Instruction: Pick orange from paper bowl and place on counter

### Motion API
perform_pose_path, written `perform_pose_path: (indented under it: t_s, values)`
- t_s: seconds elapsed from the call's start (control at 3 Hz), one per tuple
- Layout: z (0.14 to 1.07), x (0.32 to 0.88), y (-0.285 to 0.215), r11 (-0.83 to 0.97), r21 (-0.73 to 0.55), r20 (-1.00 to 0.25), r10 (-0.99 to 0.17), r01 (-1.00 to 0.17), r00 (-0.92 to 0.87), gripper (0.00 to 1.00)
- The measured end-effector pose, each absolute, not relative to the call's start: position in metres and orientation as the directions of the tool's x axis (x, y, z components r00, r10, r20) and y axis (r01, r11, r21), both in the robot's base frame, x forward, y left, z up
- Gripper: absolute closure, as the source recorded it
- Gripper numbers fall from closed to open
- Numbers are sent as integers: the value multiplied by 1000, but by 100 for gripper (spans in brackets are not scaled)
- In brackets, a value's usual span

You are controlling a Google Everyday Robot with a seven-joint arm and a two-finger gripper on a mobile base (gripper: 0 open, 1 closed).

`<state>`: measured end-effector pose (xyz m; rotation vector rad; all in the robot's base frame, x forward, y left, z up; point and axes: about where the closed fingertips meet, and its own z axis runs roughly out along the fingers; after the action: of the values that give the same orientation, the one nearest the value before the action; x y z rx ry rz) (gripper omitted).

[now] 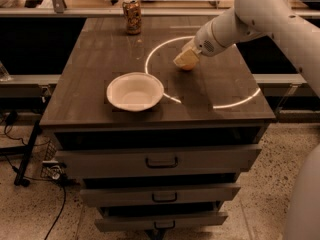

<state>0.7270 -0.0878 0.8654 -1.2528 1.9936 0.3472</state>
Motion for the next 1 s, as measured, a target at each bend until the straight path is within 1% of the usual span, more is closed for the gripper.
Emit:
perform_pose_path:
  t_s: [0.33,1.0]
  values:
    - [862,722,-92,491,-143,-710,-656,-859,-257,0]
    - [880,705,-113,517,-156,-735,-630,-841,-252,0]
